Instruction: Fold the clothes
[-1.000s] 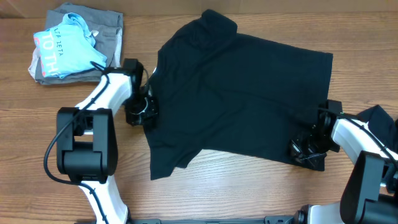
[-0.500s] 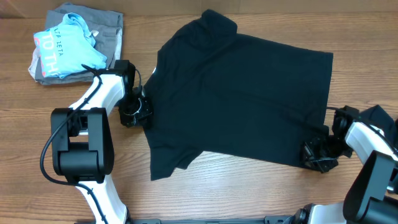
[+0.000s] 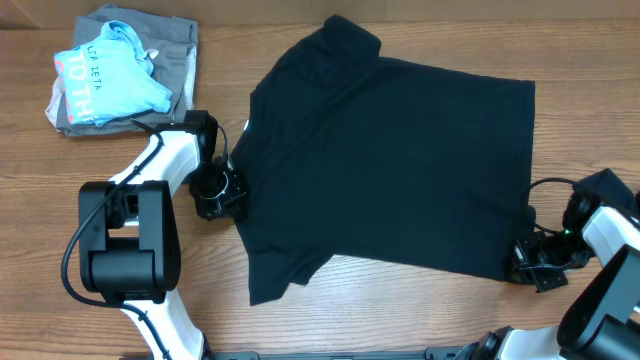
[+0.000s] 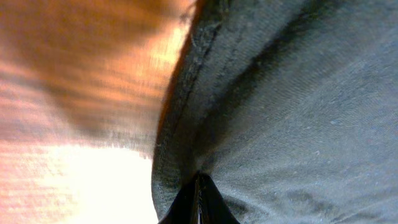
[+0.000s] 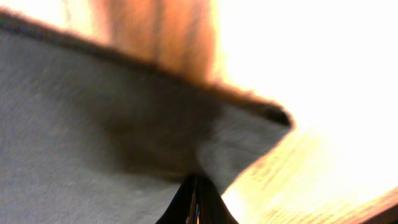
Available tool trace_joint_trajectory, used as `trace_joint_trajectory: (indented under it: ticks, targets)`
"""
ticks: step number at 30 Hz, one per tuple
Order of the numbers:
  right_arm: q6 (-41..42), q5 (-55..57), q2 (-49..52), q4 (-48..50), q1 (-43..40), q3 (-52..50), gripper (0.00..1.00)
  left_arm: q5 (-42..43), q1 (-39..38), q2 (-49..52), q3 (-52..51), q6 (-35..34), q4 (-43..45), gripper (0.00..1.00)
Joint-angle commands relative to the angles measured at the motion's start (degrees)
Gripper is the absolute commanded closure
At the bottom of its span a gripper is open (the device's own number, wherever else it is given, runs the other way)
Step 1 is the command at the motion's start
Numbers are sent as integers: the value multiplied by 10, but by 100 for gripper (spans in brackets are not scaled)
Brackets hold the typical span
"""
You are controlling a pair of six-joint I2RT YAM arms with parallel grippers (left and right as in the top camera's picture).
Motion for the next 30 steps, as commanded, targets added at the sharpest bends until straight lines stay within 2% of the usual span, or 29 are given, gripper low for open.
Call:
trace_joint_trajectory:
  ticks: [1,11,17,20,22,24,25,27,28,30]
  targets:
    - [2,28,-4,-5,-22,18,96,-41,2,35,-38,-25,-16,96]
    - [2,31,-34,-36,-82,44,96,-17,-1,13,-40,-20,-53,96]
    - [-2,33,-83,-59,-86,70,96,-20,-1,-61,-40,-25,-54,96]
    - [-1,32,-110,-67,-86,85,96,-52,-3,-113,-40,-47,-64,95]
    - [-64,-25,-136,-41,-81,93,92,-64,-6,-161,-40,-49,-60,96]
    - [-155,-142,-144,-12,-72,93,74,-54,-12,-188,-40,-45,-45,96]
    - [-193,-202,-144,3,-65,93,69,-43,-17,-197,-40,-34,-33,96]
    - [-211,-260,-142,35,-48,92,69,-14,-30,-206,-40,-13,-8,96]
    - [-206,-262,-141,51,-38,92,76,-2,-38,-206,-40,-12,2,96]
    - [-201,-262,-132,92,-9,93,83,6,-57,-200,-40,-12,12,96]
